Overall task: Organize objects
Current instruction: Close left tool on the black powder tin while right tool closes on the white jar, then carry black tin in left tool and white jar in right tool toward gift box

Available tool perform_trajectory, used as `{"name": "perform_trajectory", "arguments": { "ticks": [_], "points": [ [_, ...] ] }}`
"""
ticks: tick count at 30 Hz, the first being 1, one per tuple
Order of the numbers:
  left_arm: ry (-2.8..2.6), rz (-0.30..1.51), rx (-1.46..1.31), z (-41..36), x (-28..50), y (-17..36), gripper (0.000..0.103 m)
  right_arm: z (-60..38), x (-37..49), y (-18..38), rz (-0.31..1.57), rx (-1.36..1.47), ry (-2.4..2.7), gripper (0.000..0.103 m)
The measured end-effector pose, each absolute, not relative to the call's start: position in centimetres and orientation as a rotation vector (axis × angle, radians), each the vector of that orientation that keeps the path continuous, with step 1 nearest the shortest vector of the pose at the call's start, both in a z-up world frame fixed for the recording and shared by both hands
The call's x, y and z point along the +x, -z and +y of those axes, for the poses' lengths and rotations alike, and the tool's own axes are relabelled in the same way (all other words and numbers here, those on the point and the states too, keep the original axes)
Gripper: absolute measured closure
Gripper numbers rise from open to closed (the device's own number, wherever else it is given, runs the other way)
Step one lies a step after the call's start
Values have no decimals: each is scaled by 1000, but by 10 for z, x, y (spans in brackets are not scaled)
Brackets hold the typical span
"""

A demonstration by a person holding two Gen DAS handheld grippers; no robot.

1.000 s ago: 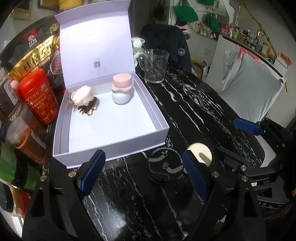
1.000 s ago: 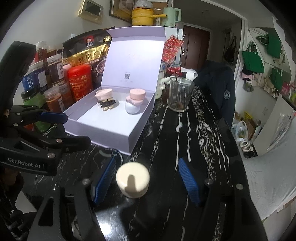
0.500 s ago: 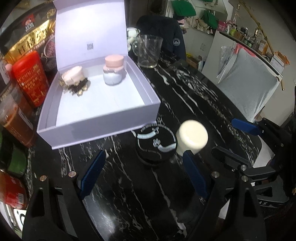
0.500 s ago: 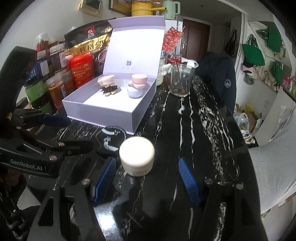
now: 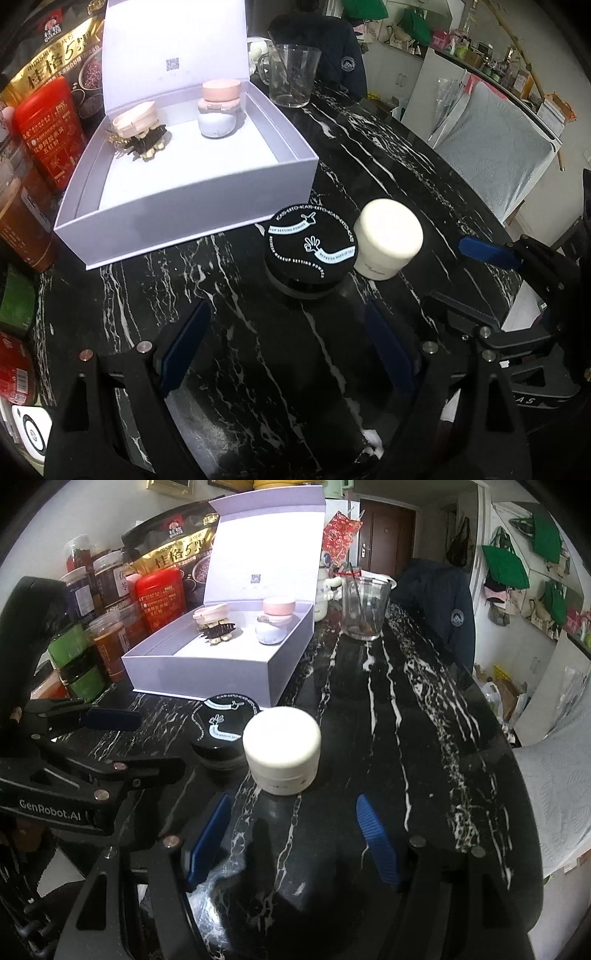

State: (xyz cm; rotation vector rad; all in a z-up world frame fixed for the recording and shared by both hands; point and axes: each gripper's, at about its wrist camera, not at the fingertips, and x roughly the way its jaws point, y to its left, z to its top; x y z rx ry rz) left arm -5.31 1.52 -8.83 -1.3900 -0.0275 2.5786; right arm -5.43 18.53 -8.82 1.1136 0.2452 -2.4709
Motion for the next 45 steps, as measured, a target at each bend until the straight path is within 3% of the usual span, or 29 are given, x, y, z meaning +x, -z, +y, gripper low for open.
{"name": "perform_trajectory", "arguments": {
  "ticks": [20,27,45],
  "points": [
    [-2553,-92,-1440,3,-78,112,18,174,-98,103,188,1124,2433,31],
    [-2531,-89,-1445,6,-85,113,18,173,-105,105,180,1106,2403,44],
    [-2520,-15,-1397,36,-101,114,18,216,-123,108,62,1137,2472,45]
  ]
}}
